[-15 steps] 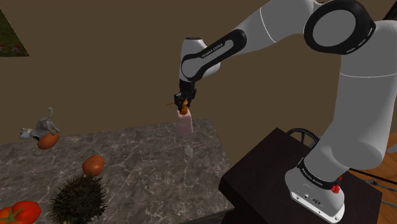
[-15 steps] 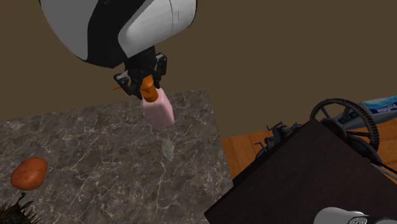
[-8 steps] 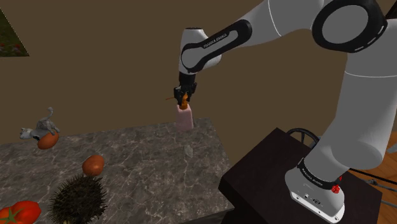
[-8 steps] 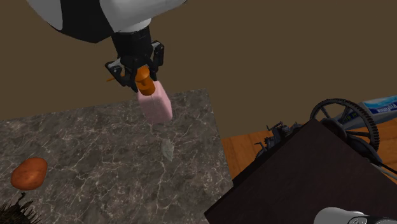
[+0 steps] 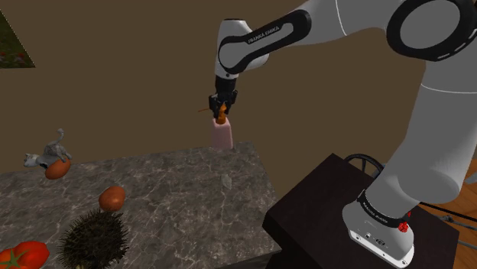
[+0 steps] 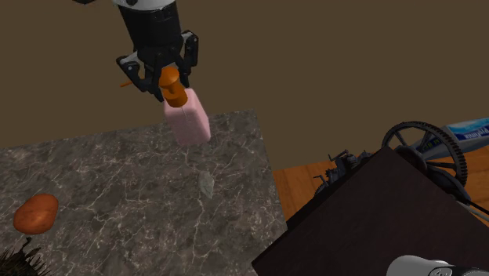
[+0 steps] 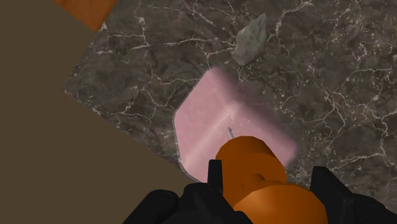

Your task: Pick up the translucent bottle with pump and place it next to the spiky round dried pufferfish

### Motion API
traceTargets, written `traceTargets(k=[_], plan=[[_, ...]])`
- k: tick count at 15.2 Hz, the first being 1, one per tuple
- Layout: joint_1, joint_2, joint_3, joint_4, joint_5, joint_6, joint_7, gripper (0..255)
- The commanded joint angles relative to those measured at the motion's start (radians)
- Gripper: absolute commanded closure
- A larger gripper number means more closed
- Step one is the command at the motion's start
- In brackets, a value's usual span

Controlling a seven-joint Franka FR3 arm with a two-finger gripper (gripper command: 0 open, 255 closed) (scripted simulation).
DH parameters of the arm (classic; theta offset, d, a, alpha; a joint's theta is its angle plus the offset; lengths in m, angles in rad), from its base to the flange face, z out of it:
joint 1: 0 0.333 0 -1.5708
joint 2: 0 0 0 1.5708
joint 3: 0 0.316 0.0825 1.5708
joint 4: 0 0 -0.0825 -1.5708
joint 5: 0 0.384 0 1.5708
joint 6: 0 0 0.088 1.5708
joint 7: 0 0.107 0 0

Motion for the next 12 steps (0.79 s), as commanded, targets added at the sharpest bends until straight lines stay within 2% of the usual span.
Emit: traceTargets(k=[1, 12], plan=[[0.000, -0.010, 0.000, 0.017, 0.000, -0.027, 0.003, 255], [-0.002, -0.059, 0.000, 0.100, -0.002, -0.159, 0.014, 255]])
